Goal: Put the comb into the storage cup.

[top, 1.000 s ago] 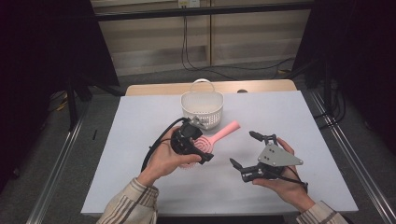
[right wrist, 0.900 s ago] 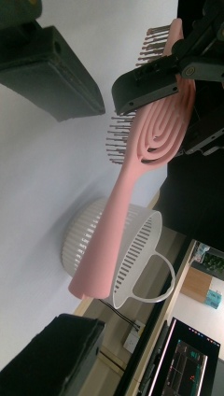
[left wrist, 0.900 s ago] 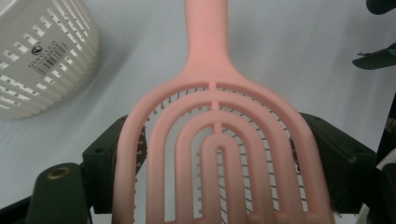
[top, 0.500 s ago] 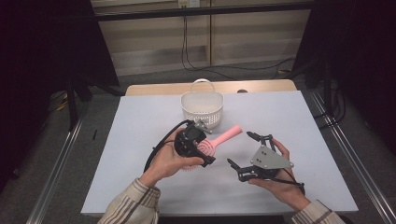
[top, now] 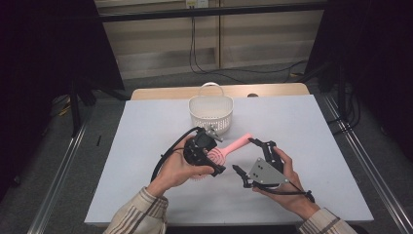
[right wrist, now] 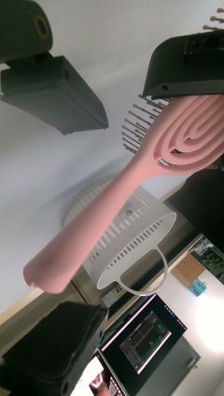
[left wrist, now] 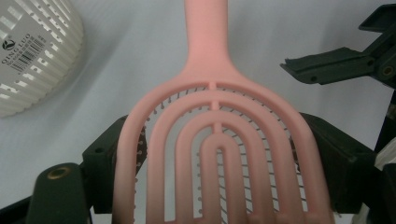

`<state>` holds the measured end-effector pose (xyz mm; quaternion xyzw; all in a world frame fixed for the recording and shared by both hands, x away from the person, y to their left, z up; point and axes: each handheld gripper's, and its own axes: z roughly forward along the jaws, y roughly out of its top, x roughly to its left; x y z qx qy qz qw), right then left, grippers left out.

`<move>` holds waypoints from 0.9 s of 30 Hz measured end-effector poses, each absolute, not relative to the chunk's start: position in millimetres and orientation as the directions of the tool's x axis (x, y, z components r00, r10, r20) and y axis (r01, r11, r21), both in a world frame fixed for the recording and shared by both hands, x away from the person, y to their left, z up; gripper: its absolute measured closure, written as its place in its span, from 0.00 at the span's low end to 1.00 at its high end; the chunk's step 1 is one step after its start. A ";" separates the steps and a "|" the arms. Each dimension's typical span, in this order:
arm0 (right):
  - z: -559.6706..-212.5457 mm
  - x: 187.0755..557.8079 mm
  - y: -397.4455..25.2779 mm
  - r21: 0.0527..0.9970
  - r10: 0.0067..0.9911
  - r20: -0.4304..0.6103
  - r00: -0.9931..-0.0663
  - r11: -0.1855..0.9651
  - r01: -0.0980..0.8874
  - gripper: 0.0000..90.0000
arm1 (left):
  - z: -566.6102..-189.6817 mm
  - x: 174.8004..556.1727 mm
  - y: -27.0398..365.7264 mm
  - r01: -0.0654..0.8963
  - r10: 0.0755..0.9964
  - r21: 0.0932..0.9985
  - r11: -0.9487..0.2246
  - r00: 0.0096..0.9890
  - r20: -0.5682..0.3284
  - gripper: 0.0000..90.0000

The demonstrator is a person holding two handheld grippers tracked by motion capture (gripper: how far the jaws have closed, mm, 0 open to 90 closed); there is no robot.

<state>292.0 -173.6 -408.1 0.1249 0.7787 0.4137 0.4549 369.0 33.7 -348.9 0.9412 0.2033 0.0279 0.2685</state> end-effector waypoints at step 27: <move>-411.5 290.2 -148.4 0.430 0.308 -0.885 -0.350 0.829 -0.358 0.26 | -346.9 364.0 32.4 0.355 0.379 0.497 -0.792 0.924 -0.056 0.22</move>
